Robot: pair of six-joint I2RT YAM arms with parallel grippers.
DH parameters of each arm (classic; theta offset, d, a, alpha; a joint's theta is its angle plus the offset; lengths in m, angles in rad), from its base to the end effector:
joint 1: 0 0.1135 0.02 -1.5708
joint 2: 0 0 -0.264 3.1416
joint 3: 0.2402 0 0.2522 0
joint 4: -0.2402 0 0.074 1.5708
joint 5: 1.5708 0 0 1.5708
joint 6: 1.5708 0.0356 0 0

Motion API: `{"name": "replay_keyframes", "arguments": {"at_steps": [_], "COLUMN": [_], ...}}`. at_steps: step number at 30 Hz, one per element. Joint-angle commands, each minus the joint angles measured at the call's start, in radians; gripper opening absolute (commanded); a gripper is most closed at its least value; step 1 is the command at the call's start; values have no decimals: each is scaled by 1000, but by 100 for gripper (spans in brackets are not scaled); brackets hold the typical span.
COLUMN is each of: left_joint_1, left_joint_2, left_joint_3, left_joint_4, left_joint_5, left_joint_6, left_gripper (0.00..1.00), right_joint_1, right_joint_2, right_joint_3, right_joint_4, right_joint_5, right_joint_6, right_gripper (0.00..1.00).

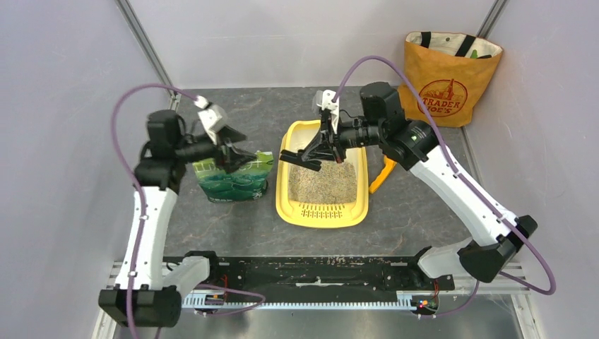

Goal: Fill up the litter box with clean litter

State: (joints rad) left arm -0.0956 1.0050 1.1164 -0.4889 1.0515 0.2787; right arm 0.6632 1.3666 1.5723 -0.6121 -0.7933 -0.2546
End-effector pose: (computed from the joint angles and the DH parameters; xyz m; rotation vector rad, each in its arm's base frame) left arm 0.1966 -0.0499 0.3894 0.9826 1.5584 -0.8839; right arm 0.2089 0.1954 0.4417 -1.3259 1.4878 1.0445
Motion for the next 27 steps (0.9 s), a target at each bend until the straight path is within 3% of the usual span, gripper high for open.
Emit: {"name": "replay_keyframes", "arguments": {"at_steps": [1,5,6,12,27], "left_joint_1": [229,357,376,428,428], "left_joint_2": [107,307,343,397,437], "left_joint_3": [247,460,491,486,347], "left_joint_4": [-619,-1116,-1157,-1157,-1140], "left_joint_5": [47,-38,-59,-116,-143], "left_joint_6": [643,1189,1238,1418,1530], "left_gripper": [75,71,71,71,68], "right_joint_1": [-5,-4,-3,24,137], "right_joint_2": [77,192,233,407,577], "right_joint_3": [99,199,239,400,426], "right_joint_4": [-41,-53,-58,-69,-31], "right_joint_5": [39,37,40,63,112], "right_joint_6": [-122,-221,-234,-289,-449], "right_gripper": [0,0,0,0,0]}}
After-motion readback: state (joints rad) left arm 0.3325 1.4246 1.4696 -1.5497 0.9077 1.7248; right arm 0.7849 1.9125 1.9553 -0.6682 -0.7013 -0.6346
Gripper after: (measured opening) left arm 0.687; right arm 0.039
